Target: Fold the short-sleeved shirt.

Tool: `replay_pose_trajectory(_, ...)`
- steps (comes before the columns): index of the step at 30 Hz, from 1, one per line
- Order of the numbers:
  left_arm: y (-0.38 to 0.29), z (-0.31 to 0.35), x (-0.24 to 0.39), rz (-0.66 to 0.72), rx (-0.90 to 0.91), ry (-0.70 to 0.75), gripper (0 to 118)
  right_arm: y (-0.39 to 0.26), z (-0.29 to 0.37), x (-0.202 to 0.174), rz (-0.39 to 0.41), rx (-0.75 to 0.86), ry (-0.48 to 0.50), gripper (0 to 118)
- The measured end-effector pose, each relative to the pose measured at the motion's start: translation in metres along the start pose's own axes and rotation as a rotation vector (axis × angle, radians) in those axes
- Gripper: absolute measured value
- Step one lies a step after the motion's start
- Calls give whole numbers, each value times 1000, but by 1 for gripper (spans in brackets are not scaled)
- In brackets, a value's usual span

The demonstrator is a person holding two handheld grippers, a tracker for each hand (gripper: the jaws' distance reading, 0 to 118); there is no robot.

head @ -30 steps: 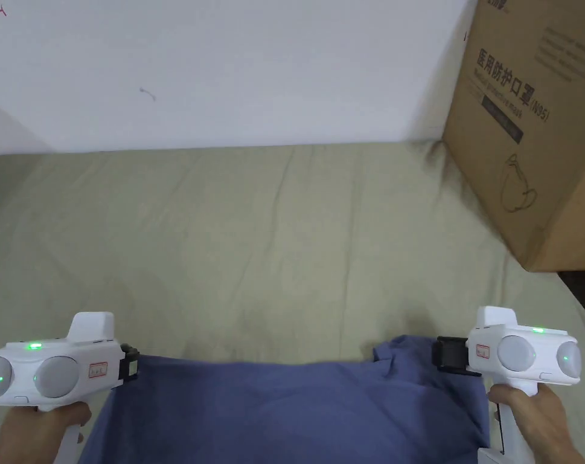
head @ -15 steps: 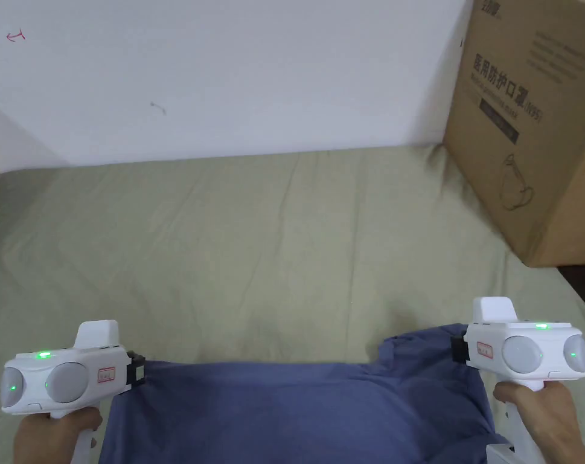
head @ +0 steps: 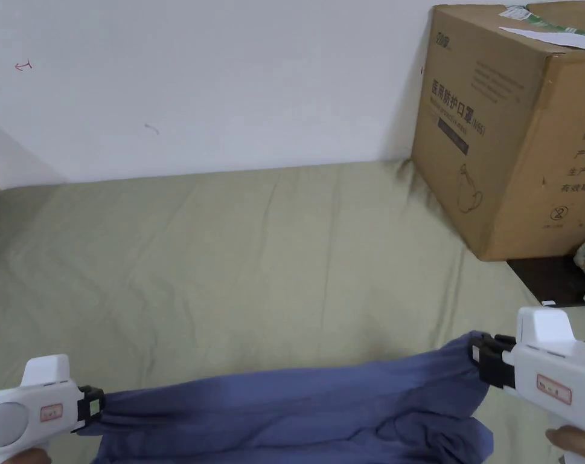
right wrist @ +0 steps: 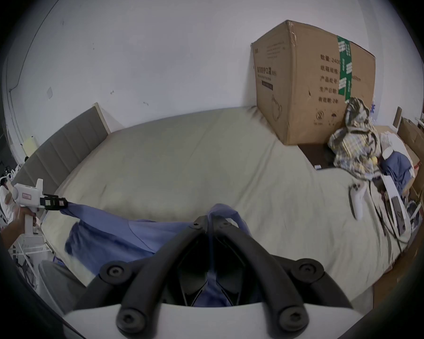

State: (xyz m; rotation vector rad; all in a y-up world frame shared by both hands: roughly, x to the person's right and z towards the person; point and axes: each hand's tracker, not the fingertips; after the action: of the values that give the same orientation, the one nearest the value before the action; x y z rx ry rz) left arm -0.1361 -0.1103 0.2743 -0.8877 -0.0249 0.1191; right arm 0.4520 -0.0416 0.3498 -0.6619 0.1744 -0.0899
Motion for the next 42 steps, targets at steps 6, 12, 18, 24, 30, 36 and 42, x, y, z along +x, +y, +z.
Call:
replay_pose_trajectory(6, -72, -6, -11, 25, -99, 13, 0, -77, 1, 0, -41, -114, -54, 1)
replay_pose_trajectory(12, -115, -6, -9, -17, -114, 27, 0, -138, -14, 7, -100, -224, -143, 1)
replay_pose_trajectory(18, -131, -8, -3, -69, -124, 56, 0, -161, -30, 9, -117, -254, -187, 1)
replay_pose_trajectory(24, -115, 9, 5, 36, -96, 52, 74, -134, -9, 1, -117, -182, -214, 81)
replay_pose_trajectory(30, -70, 75, 32, 59, 206, -54, 112, -59, 41, -38, -22, 111, -192, 98)
replay_pose_trajectory(36, -31, 128, 83, -71, 542, 26, 112, 0, 70, -81, 69, 390, -193, 98)
replay_pose_trajectory(42, -17, 143, 118, -126, 691, 54, 109, 18, 75, -115, 140, 505, -222, 96)
